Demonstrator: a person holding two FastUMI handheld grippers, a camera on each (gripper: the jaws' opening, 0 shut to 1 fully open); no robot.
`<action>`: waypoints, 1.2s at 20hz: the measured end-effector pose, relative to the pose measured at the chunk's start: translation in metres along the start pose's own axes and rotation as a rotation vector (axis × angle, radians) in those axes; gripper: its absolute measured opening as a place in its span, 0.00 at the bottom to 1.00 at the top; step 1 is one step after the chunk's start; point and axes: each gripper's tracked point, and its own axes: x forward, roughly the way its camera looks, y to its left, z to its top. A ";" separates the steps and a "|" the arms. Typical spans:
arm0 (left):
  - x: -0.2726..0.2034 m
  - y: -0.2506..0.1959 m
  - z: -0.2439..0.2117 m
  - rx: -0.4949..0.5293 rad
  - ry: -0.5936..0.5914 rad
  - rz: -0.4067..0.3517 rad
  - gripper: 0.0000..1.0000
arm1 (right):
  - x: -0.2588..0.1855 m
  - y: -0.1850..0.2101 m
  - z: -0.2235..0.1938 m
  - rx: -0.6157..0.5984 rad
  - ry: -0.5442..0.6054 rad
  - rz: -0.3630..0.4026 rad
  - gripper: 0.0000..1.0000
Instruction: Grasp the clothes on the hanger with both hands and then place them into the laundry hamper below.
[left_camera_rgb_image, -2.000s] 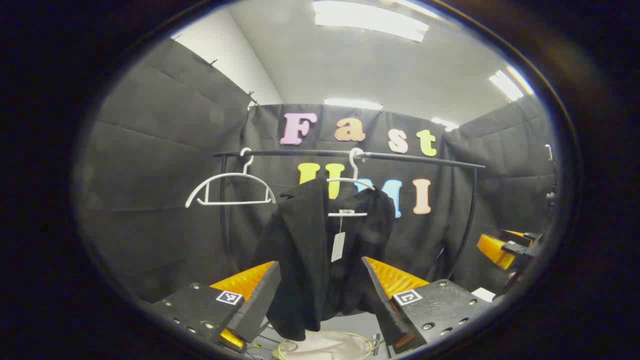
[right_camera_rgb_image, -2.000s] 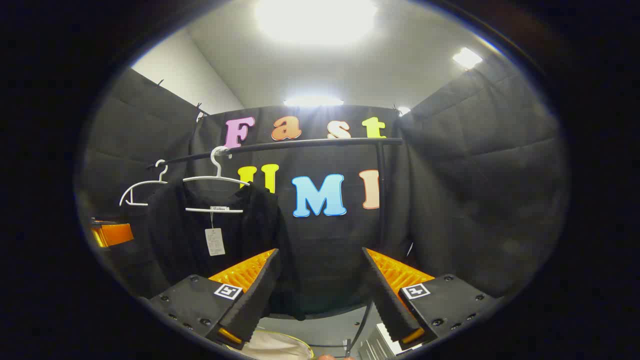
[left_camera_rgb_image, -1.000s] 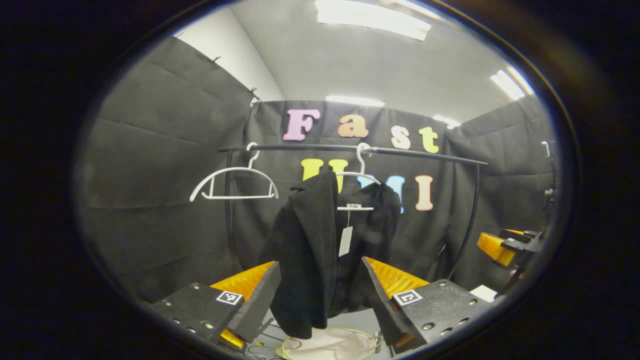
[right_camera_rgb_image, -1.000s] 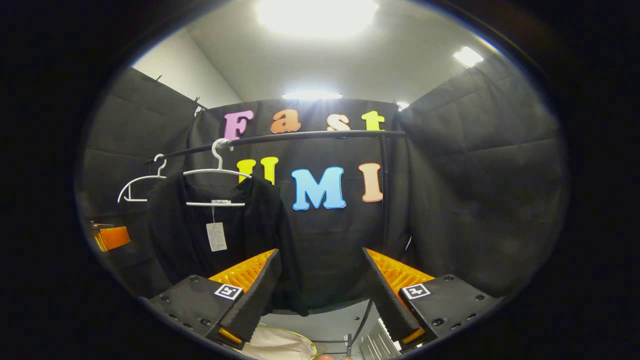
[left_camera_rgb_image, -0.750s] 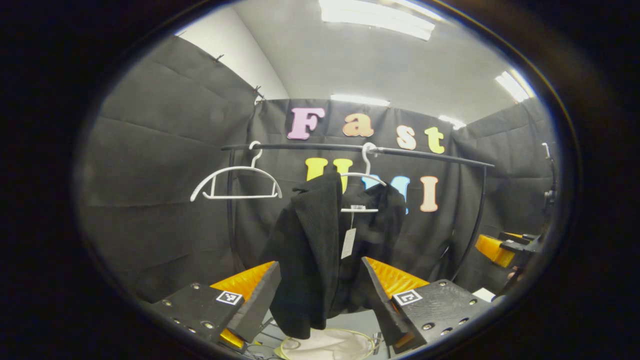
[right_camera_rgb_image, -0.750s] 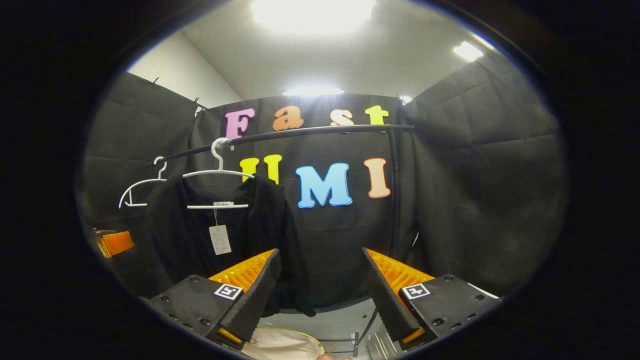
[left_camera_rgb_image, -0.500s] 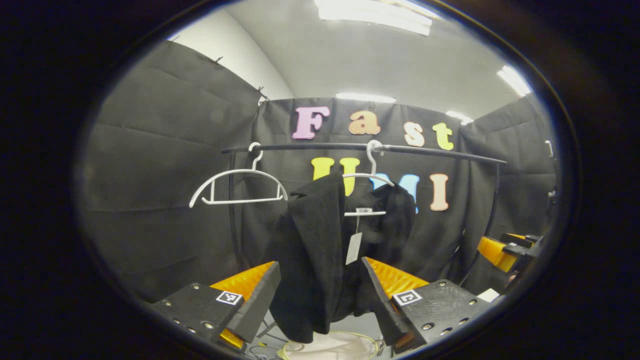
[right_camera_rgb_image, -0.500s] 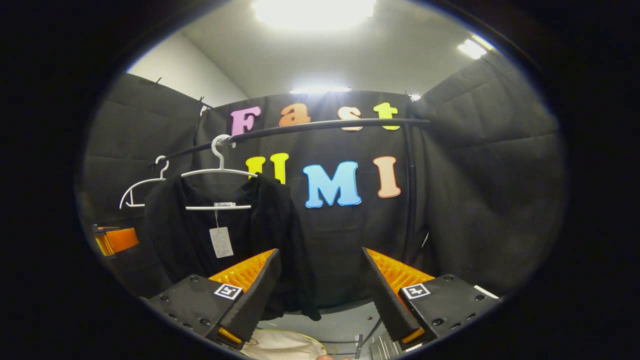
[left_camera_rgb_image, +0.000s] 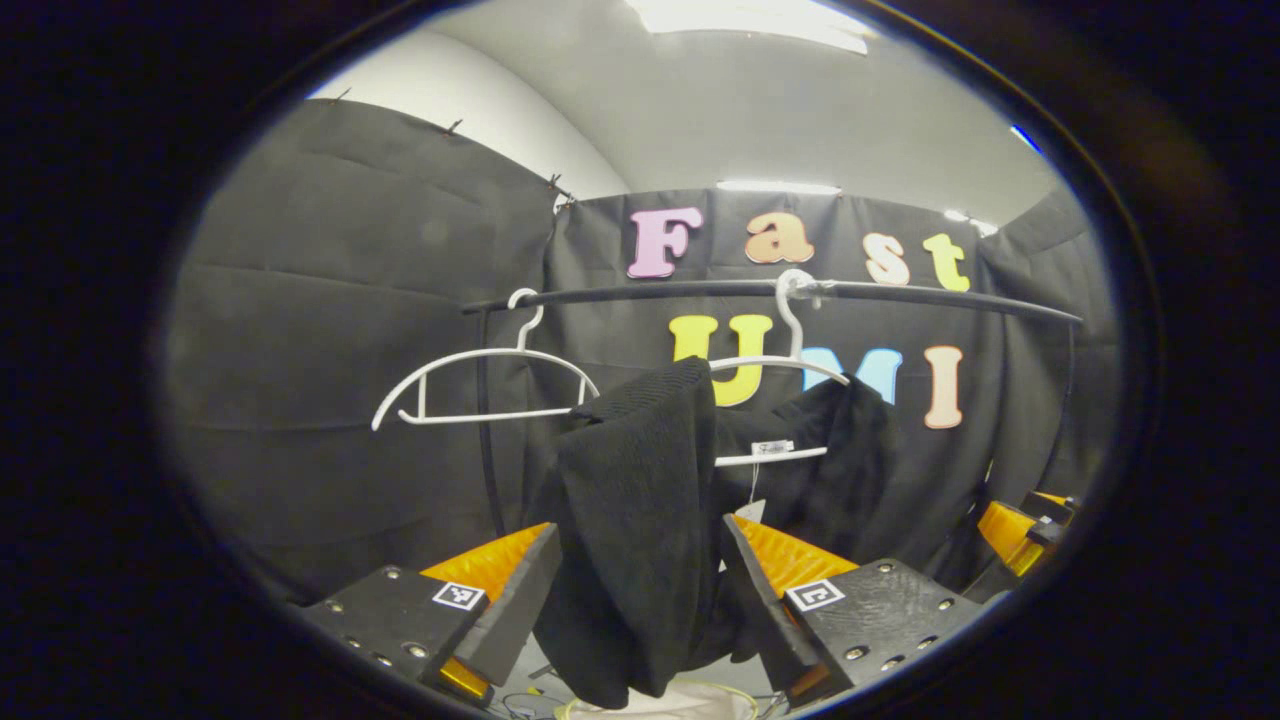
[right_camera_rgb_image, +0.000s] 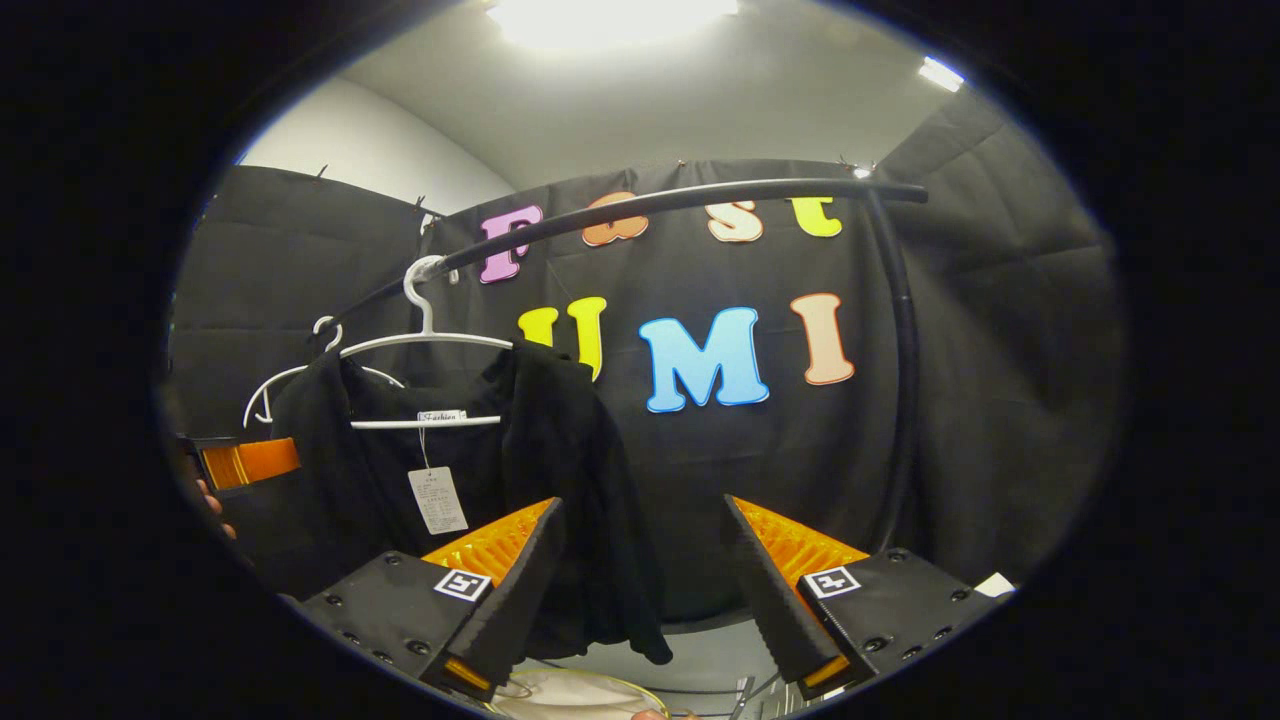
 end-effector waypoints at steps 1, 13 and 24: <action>0.006 -0.003 0.000 -0.008 -0.001 0.012 0.90 | 0.004 0.001 -0.001 0.000 0.004 0.020 0.98; 0.059 -0.015 -0.020 0.021 0.029 0.194 0.90 | 0.039 -0.008 -0.030 0.008 0.073 0.174 0.98; 0.089 -0.007 -0.014 0.113 0.033 0.327 0.69 | 0.045 -0.027 -0.058 0.034 0.130 0.217 0.98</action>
